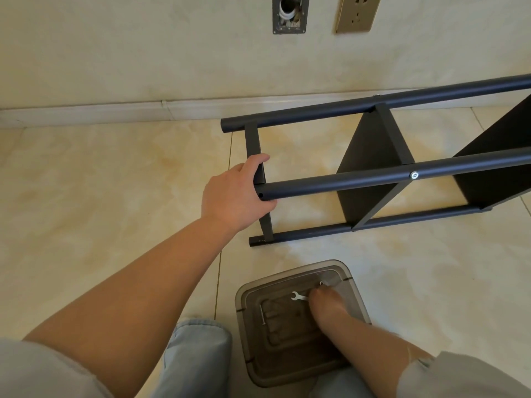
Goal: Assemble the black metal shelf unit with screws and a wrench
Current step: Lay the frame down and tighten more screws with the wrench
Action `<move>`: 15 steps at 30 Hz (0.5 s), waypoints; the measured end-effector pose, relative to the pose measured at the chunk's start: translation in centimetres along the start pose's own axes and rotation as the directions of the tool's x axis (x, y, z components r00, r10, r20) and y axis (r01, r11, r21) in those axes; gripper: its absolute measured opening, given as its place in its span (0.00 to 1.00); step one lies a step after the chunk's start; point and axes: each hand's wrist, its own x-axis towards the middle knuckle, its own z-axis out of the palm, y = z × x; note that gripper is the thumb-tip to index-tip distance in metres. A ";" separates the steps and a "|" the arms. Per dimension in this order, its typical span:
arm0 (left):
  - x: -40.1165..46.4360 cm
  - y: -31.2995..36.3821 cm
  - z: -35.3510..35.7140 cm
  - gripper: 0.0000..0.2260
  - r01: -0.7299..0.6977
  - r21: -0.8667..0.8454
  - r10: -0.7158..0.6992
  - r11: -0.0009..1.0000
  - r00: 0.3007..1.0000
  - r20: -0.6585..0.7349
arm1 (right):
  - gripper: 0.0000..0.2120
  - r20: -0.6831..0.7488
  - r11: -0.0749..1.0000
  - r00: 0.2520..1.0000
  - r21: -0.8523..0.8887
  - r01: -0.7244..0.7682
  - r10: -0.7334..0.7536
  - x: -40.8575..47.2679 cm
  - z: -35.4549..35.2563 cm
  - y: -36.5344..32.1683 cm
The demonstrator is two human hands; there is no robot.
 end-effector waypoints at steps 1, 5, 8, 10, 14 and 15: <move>-0.1 0.0 0.0 0.31 0.002 -0.003 -0.002 1.000 1.000 -0.002 | 0.15 0.009 0.999 1.000 0.027 -0.018 0.017 0.0 0.0 0.0; -0.1 0.1 0.2 0.31 0.000 -0.003 0.000 1.000 1.000 -0.010 | 0.15 0.017 0.988 0.998 0.141 -0.056 0.054 -0.5 0.2 0.1; -0.1 0.1 0.2 0.31 0.010 -0.010 -0.010 1.000 1.000 -0.003 | 0.15 0.007 0.975 0.998 0.213 -0.060 0.060 -1.1 0.3 0.3; -0.1 0.2 0.1 0.31 0.014 -0.015 -0.014 1.000 1.000 -0.006 | 0.15 0.010 0.970 0.998 0.234 -0.061 0.061 -1.8 0.0 0.3; -0.5 0.5 0.0 0.32 0.005 -0.035 -0.005 0.999 1.000 0.007 | 0.14 0.032 0.961 0.999 0.277 -0.014 0.006 -3.4 -1.5 0.1; -0.7 0.6 0.1 0.32 -0.002 -0.041 0.003 0.999 1.000 0.012 | 0.12 0.018 0.951 0.999 0.307 0.023 -0.030 -3.7 -2.3 0.2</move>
